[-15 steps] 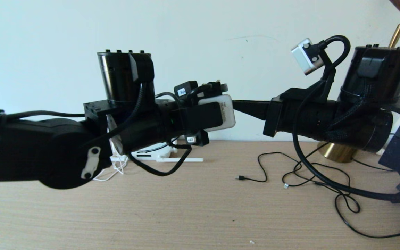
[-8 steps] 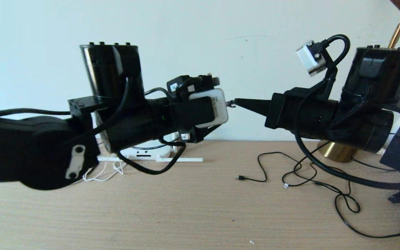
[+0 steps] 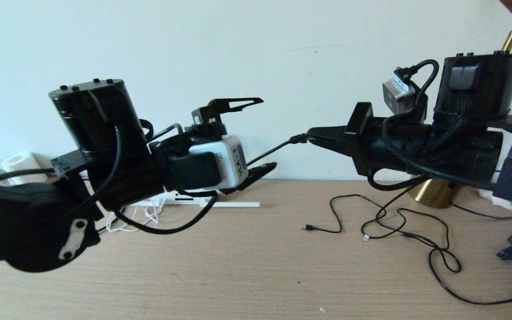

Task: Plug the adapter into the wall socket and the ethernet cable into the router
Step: Hand it to the other hand

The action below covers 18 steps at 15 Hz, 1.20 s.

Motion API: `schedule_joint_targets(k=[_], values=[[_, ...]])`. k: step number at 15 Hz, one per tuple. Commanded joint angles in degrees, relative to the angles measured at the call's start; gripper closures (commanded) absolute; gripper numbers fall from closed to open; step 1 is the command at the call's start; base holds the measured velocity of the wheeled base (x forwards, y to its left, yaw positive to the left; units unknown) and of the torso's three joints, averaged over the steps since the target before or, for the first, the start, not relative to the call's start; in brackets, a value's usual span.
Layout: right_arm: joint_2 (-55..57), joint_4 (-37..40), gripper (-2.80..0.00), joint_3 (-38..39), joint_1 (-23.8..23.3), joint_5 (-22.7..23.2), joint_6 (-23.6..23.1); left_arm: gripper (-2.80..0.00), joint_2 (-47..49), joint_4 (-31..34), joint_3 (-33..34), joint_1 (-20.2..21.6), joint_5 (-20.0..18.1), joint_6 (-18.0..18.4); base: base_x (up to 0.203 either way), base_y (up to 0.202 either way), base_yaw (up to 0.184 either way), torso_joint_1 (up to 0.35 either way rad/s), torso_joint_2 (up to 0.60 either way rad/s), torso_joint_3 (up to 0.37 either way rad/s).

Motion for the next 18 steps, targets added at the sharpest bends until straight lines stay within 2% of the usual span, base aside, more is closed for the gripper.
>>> schedule_joint_targets(k=[1, 3, 6, 7, 10, 11, 14, 18], values=[[-0.45, 0.96, 0.0, -1.79, -0.63, 0.22, 4.37, -2.8, 1.25, -1.87, 0.51, 0.15, -1.66, 0.32, 0.0, 0.0, 0.0, 0.0, 0.0, 0.0], [-1.44, 1.35, 0.0, -2.46, -0.82, 1.64, 9.42, -2.8, 1.77, -3.84, 0.59, 0.45, -4.96, 0.4, 0.0, 0.0, 0.0, 0.0, 0.0, 0.0], [-1.95, 1.29, 0.0, -4.87, -3.0, 7.22, 20.28, -2.8, 4.72, -10.45, 0.59, 0.64, -9.2, 0.34, 0.0, 0.0, 0.0, 0.0, 0.0, 0.0], [-1.93, 1.28, 0.0, -5.52, -3.73, 9.28, 22.18, -2.8, 5.12, -11.05, 0.33, 0.58, -9.32, 0.3, 0.0, 0.0, 0.0, 0.0, 0.0, 0.0], [-2.19, 1.25, 0.0, -7.06, -5.07, 10.9, 27.03, -2.8, 5.69, -11.41, -0.47, 0.86, -10.26, 0.17, 0.0, 0.0, 0.0, 0.0, 0.0, 0.0], [-2.34, 1.21, 0.0, -7.42, -5.75, 13.24, 29.15, -2.8, 6.16, -11.42, -2.27, 0.91, -10.84, 0.17, 0.0, 0.0, 0.0, 0.0, 0.0, 0.0], [-2.7, 1.02, 0.0, -7.5, -7.77, 18.44, 32.74, -2.8, 8.75, -12.79, -8.65, 0.7, -15.6, 0.14, 0.0, 0.0, 0.0, 0.0, 0.0, 0.0], [-2.61, 1.28, 0.0, -7.5, -7.98, 20.8, 32.83, -2.8, 10.37, -13.8, -11.47, -0.42, -16.16, 0.22, 0.0, 0.0, 0.0, 0.0, 0.0, 0.0]])
